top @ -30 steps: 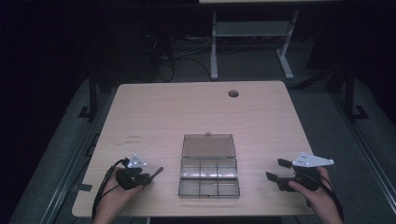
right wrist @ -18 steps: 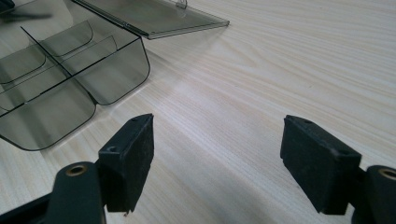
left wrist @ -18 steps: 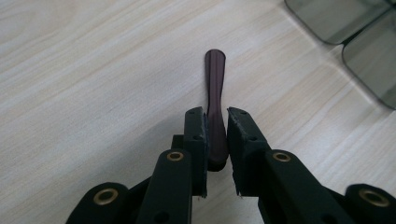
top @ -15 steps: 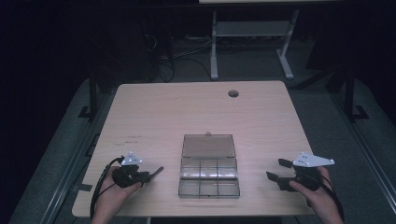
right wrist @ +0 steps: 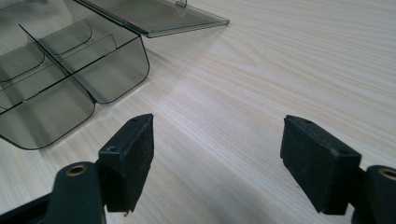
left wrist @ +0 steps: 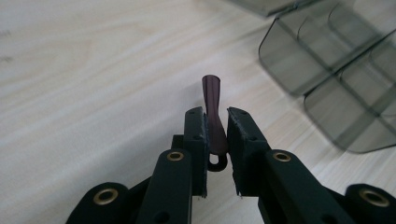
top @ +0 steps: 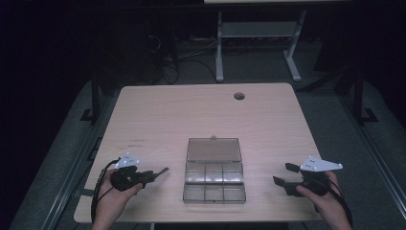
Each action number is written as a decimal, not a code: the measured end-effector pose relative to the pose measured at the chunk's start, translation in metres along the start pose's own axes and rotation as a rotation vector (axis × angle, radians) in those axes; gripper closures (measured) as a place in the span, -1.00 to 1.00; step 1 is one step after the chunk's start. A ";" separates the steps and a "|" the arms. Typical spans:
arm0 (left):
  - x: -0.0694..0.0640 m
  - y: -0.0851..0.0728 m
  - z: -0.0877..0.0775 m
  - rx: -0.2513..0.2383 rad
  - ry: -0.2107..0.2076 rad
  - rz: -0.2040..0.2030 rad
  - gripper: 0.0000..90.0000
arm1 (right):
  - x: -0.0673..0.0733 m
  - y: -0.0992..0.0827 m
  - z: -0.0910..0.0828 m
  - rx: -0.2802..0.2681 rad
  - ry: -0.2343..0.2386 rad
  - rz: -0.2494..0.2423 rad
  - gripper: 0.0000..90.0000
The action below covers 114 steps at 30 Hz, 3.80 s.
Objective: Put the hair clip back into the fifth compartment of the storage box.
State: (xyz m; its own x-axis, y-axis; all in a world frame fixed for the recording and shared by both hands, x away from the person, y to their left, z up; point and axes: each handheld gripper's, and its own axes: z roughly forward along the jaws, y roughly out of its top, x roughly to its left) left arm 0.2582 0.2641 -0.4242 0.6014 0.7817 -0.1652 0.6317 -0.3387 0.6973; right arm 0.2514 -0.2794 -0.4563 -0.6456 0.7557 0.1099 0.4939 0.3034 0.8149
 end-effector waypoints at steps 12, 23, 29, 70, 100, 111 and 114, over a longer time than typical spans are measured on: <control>-0.013 0.013 -0.010 -0.071 -0.083 0.006 0.73 | 0.000 0.000 -0.001 -0.003 -0.003 -0.001 -0.44; -0.031 0.025 -0.009 -0.096 -0.153 0.043 0.73 | -0.001 -0.001 0.000 -0.001 -0.004 -0.001 -0.44; -0.041 0.030 -0.006 -0.101 -0.196 0.067 0.73 | 0.000 0.000 0.000 0.002 -0.003 -0.002 -0.44; -0.107 0.052 0.062 -0.013 -0.355 0.246 0.73 | 0.000 0.000 -0.001 -0.005 -0.009 -0.009 -0.44; -0.110 0.039 0.083 0.075 -0.331 0.301 0.72 | 0.000 -0.001 0.000 0.009 -0.005 -0.011 -0.44; -0.106 0.039 0.080 0.039 -0.320 0.286 0.41 | -0.001 -0.002 0.000 0.008 -0.004 -0.010 -0.44; -0.103 0.039 0.077 0.015 -0.328 0.276 0.29 | -0.001 -0.001 0.000 0.008 -0.004 -0.008 -0.44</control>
State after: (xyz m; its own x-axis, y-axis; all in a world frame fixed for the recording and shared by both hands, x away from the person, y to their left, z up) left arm 0.2584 0.1303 -0.4340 0.8712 0.4533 -0.1885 0.4307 -0.5217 0.7364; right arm 0.2516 -0.2804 -0.4578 -0.6472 0.7556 0.1009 0.4931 0.3141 0.8113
